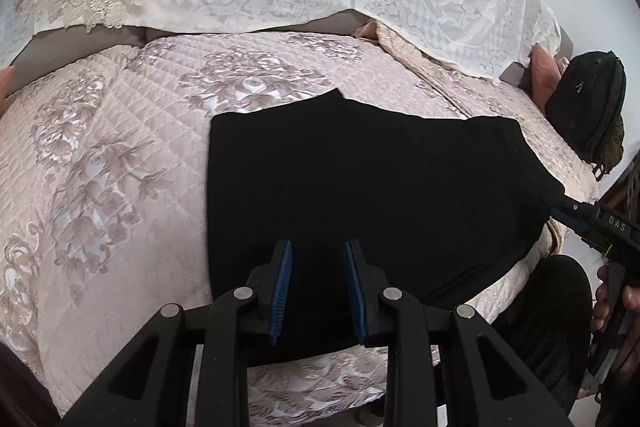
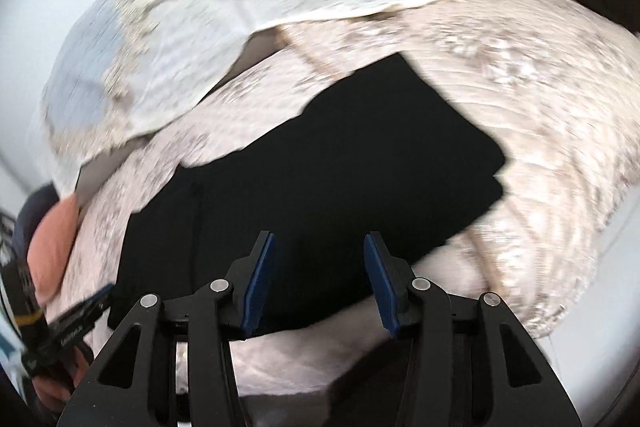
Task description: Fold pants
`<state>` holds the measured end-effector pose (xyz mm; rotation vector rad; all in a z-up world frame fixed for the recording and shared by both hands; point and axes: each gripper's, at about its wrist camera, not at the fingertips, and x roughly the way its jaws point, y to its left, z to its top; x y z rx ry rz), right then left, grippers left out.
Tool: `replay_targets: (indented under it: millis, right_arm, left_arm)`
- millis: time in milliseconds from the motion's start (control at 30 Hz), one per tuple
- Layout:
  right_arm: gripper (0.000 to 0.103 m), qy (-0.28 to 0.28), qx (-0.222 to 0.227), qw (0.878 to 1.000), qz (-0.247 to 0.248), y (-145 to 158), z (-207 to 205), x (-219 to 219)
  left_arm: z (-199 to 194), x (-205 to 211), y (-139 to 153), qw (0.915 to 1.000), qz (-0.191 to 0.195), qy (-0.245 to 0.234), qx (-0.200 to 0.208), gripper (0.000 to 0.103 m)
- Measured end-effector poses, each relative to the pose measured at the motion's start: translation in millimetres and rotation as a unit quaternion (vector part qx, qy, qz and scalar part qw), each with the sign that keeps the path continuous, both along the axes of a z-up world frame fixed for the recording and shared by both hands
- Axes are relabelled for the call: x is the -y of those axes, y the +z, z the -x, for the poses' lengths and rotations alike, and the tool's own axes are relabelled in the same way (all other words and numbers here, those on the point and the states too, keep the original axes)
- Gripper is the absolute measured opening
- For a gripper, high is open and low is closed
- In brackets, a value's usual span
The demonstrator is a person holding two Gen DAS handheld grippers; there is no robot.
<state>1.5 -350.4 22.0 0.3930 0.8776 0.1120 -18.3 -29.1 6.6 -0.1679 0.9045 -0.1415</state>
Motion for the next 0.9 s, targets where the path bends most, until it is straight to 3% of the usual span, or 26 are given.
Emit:
replay_targets:
  millis: [267, 533, 733, 900]
  right_arm:
    - [0.054, -0.092, -0.012, 0.994, -0.059, -10, 10, 58]
    - [0.054, -0.108, -0.037, 0.981, -0.157, -32, -8, 75]
    - [0.058, -0.129, -0.038, 0.977, -0.167, -32, -20, 78]
    - [0.058, -0.127, 0.003, 0.979, -0.162, -18, -15, 70]
  left_arm:
    - [-6, 15, 2, 0.9999, 0.0, -0.016, 0.001, 0.029]
    - [-6, 15, -1, 0.9999, -0.001, -0.012, -0.008, 0.029]
    - [-7, 10, -5, 0.9999, -0.003, -0.002, -0.013, 0.029]
    - [-7, 9, -7, 0.9999, 0.0, 0.0, -0.016, 0.029]
